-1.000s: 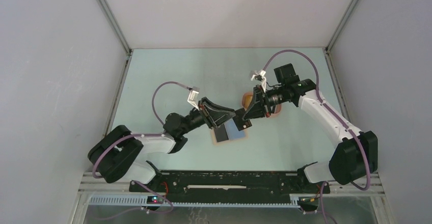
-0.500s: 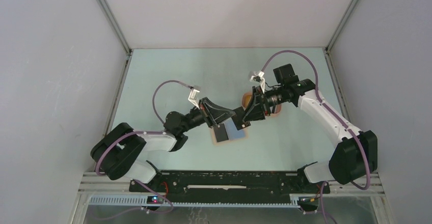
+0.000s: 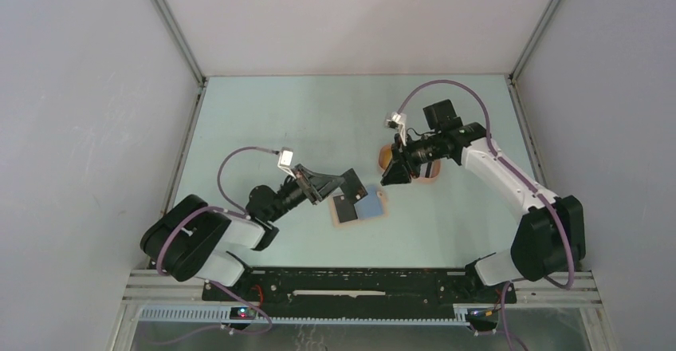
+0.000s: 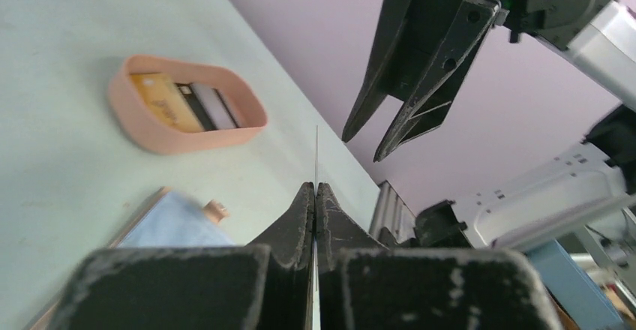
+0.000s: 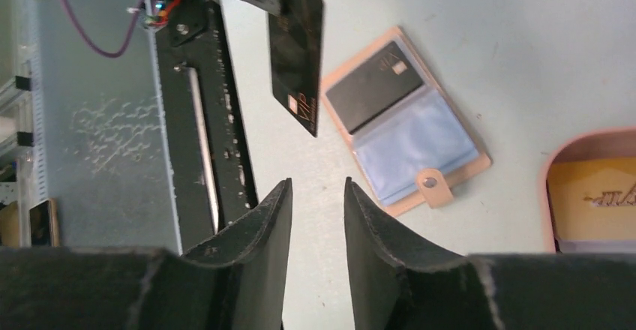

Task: Put the credit cards into the card holder
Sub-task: Insert the credit card into the card holder.

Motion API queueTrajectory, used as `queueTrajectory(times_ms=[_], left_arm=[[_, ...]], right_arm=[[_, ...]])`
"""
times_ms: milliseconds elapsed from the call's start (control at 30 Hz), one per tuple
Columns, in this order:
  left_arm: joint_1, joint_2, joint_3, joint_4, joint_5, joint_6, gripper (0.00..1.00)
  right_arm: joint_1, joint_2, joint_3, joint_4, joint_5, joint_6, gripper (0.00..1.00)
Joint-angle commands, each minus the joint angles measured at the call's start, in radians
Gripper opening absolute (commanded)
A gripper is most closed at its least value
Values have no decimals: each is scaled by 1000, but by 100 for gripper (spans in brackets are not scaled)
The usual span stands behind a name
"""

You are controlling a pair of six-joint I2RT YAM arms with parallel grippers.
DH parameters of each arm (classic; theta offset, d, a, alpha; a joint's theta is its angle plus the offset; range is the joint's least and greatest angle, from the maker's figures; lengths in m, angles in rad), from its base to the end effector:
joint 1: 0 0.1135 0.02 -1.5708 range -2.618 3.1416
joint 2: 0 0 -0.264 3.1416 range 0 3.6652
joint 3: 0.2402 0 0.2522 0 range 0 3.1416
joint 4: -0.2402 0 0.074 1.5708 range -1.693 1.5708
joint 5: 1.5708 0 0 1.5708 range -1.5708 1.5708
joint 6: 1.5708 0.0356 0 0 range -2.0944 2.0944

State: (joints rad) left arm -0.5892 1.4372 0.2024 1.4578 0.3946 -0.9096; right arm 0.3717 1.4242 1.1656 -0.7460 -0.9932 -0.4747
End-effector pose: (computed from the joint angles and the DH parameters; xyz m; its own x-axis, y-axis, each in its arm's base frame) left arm 0.1807 -0.1372 0.1873 -0.5380 -0.5168 -0.6660 0.6515 0.2464 -0.7175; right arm 0.2535 0.1308 0.2912 -0.4174 -0.4305 -0.8003 -0.9082 0.1672 0.3837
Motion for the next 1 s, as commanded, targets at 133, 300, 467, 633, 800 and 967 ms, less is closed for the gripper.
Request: queueTrajectory(times_ms=[133,300,467,633,800,967], left_arm=[[5,53,-80,53,-204,20,0],[5,112,-86,53,-240,-2,0],[5,158,-96,53,-267,-20,0],[5,203,-96,53,-279,-56,0],[6,262,-89,53,-269,-109,0],[5,286,-90,54,-272,-141,0]], right_arm=[[101,158,9,106,247,122,25],[183,273,43,105,378,168,15],[225,389,94,67,468,194,11],[231,454,129,30,506,195,10],[231,482,139,15,538,197,10],[231,504,151,-1,548,196,10]])
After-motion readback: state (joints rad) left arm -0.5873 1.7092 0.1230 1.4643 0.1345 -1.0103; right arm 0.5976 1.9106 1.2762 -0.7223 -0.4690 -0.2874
